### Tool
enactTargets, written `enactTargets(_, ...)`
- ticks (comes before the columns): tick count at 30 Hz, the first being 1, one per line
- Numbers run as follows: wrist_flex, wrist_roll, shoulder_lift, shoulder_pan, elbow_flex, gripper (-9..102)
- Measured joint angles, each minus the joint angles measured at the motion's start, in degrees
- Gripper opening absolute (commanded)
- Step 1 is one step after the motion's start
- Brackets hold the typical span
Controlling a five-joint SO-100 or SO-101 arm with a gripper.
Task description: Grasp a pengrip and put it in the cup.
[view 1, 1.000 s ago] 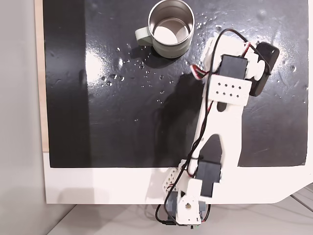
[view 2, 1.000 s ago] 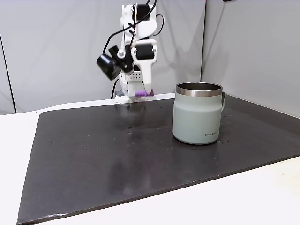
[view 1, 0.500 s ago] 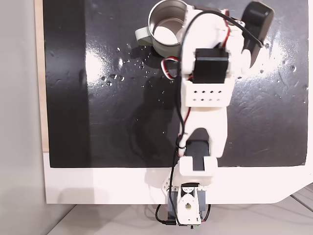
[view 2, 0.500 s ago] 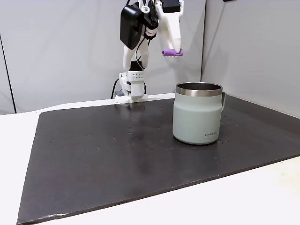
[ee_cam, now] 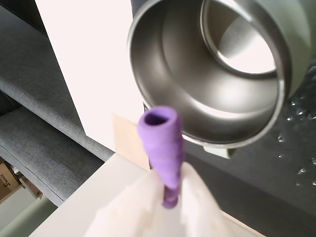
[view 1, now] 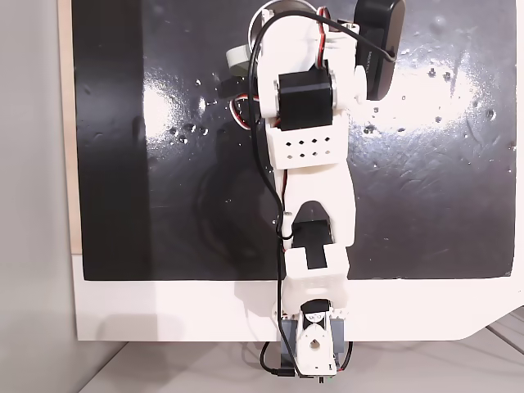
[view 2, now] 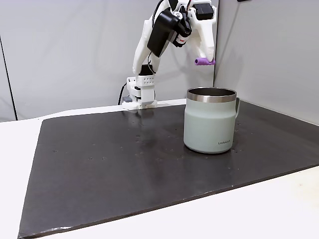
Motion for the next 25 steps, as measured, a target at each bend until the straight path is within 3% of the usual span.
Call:
enactTargets(5, 0.0, -1.41, 0.0, -0.97, 0.0, 22)
enactTargets(8, 0.0, -2.2, 0.0, -1.93, 0.0, 28)
enactTargets(25, 0.0, -2.64, 0.0, -1.93, 0.0, 28)
